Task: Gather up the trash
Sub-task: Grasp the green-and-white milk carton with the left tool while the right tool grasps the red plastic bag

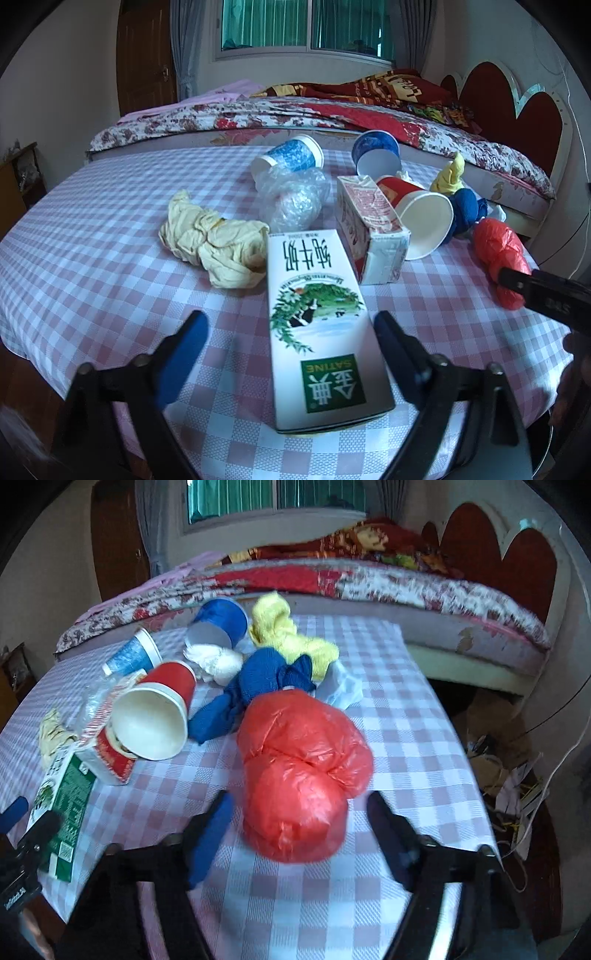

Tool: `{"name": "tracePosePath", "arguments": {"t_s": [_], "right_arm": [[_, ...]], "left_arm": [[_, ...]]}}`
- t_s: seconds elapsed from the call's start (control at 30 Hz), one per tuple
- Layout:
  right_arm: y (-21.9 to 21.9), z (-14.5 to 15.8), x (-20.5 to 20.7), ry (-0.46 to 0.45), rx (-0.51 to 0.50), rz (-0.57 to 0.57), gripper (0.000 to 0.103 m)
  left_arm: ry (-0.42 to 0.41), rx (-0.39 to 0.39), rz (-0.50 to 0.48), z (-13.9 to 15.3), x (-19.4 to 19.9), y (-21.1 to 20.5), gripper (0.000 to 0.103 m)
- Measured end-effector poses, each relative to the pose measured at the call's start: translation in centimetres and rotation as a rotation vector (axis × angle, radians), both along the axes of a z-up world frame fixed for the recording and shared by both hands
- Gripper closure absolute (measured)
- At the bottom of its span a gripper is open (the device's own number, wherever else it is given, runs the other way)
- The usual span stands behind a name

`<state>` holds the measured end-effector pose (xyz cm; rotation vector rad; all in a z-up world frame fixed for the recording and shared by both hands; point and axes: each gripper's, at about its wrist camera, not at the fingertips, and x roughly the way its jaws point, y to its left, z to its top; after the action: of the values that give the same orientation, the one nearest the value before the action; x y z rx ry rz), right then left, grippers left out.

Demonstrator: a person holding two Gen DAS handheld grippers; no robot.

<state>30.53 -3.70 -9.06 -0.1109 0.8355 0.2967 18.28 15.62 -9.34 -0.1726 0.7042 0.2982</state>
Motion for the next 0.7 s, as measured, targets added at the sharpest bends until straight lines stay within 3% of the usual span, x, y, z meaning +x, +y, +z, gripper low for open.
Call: {"name": "tracePosePath", "arguments": {"t_s": [0.07, 0.13, 0.2, 0.7], "right_arm": [[0.0, -0.3, 0.1, 0.012, 0.011, 0.009, 0.055], [0.0, -0.3, -0.3, 0.003, 0.014, 0.022, 0.067], [-0.1, -0.1, -0.9, -0.009, 0.021, 0.034, 0.071], [-5.0, 2.9, -8.2, -0.120, 0.071, 0.044, 0.073]], "left_arm": [[-0.001, -0.008, -0.006, 0.0, -0.2, 0.1, 0.024], [-0.007, -0.010, -0.009, 0.1, -0.4, 0.1, 0.040], [-0.015, -0.013, -0.017, 0.1, -0.7, 0.1, 0.048], [-0.125, -0.008, -0.061, 2.9, -3.9, -1.4, 0.049]]}}
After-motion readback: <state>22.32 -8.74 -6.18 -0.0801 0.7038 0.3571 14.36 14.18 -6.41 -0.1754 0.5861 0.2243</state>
